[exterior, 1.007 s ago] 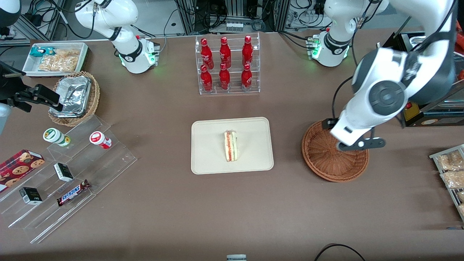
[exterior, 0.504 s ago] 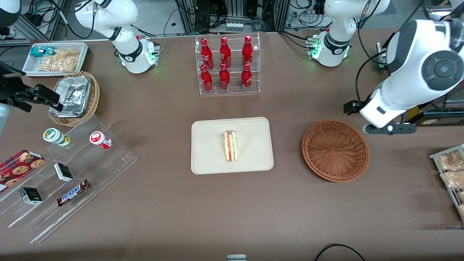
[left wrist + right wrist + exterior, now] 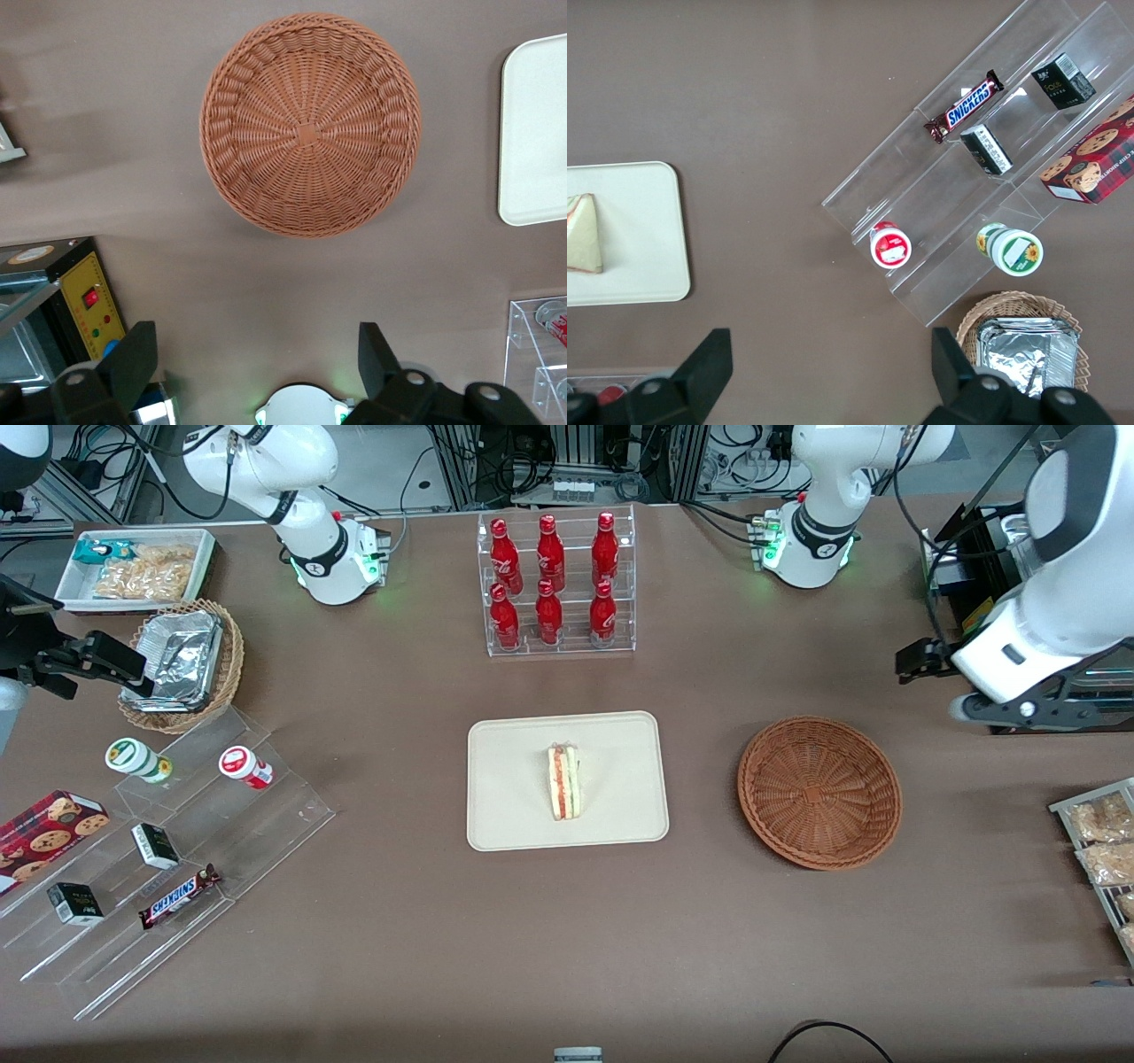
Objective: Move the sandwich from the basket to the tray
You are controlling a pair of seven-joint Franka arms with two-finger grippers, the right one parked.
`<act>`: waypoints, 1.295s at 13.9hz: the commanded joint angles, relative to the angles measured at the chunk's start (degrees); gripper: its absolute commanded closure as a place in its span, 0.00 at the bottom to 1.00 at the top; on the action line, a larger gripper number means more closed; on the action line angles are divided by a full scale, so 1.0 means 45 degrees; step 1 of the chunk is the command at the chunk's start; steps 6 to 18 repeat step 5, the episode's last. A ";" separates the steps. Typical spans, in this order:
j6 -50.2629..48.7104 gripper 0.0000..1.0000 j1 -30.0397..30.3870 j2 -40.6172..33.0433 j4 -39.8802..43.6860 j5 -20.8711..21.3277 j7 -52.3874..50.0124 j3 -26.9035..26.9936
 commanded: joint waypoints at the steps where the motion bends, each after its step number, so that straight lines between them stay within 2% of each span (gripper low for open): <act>1: -0.0117 0.00 -0.0254 -0.0420 0.0124 -0.0192 0.0439 0.0416; 3: 0.0000 0.00 -0.0253 -0.0439 0.0261 -0.0424 0.0458 0.0572; 5: 0.0097 0.00 -0.0273 -0.0440 0.0398 -0.1088 0.0459 0.0922; 18: 0.0097 0.00 -0.0273 -0.0440 0.0398 -0.1088 0.0459 0.0922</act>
